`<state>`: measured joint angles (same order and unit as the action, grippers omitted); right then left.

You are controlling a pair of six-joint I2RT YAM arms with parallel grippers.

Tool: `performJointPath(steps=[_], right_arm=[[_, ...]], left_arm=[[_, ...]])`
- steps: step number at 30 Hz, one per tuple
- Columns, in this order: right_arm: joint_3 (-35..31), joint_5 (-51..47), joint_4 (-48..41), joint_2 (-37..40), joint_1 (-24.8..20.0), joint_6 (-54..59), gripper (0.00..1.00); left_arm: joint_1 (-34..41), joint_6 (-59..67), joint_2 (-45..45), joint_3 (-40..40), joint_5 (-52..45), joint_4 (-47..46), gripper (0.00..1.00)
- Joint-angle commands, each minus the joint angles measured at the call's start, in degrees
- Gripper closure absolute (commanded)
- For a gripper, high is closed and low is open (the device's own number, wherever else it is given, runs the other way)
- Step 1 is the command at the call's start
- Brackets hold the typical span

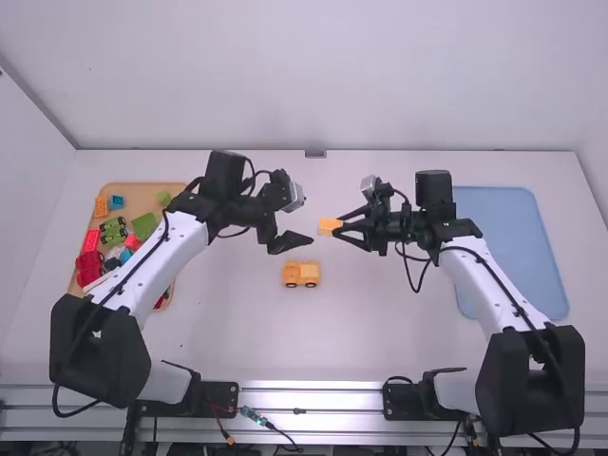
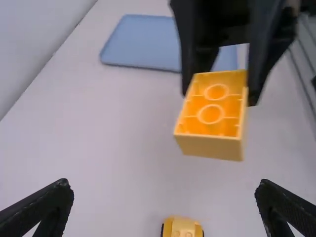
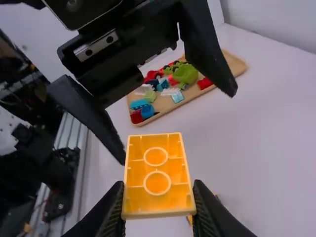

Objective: Assemble lego blocks to make yellow taxi

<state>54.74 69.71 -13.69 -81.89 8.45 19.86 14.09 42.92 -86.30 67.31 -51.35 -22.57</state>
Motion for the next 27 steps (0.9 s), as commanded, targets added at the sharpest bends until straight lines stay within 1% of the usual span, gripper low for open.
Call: performJointPath(steps=[1,2,5,6,8,10,11,14,16,17,18,19,22,25,27], right_arm=[[1.5,0.8,0.0,1.2,-0.2,-7.1,0.8],[1.5,0.8,0.0,1.1,-0.1,-8.7,0.8],[1.5,1.0,0.2,0.6,-0.3,-12.3,0.76],[1.5,1.0,0.4,0.5,-0.5,-14.3,0.76],[1.5,1.2,1.5,0.1,-1.0,-18.6,0.76],[1.5,1.2,2.6,-0.3,-1.2,-20.9,0.77],[1.5,1.2,4.1,-1.0,-1.4,-23.6,0.77],[1.5,1.2,7.0,-2.3,-1.4,-27.4,0.76],[1.5,1.4,9.2,-3.4,-1.4,-30.7,0.77],[1.5,1.7,11.0,-4.4,-1.3,-32.9,0.78],[1.5,1.8,11.6,-4.6,-1.2,-33.6,0.78],[1.5,2.5,13.6,-5.7,-1.2,-35.6,0.8],[1.5,2.7,16.9,-7.8,-1.8,-39.3,0.8],[1.5,2.7,19.8,-9.7,-2.8,-41.1,0.8],[1.5,2.7,19.7,-10.3,-3.3,-41.0,0.8]], left_arm=[[-0.2,-4.0,0.1,-0.6,2.9,0.8,0.01],[-0.3,-0.4,0.1,-0.6,2.8,1.1,0.01],[0.1,8.5,0.1,-0.6,3.0,1.0,0.01],[0.4,13.7,0.1,-0.7,3.5,0.9,0.01],[1.5,18.8,0.1,-1.1,6.7,2.4,0.01],[2.3,18.8,0.1,-1.6,9.7,4.8,0.01],[3.3,18.8,0.2,-2.6,13.6,7.8,0.01],[5.3,18.7,0.6,-5.4,17.9,14.3,0.01],[6.2,18.7,0.8,-7.7,18.6,18.3,0.01],[6.3,17.5,1.0,-9.6,19.5,22.1,0.01],[6.2,17.4,1.0,-9.8,19.6,22.6,0.01],[5.9,15.6,1.4,-11.8,21.2,26.7,0.01],[5.9,12.4,3.3,-16.0,24.7,34.1,0.01],[6.2,9.6,5.8,-19.3,25.9,38.3,0.01],[6.1,8.8,7.7,-20.3,25.3,38.5,0.01]])
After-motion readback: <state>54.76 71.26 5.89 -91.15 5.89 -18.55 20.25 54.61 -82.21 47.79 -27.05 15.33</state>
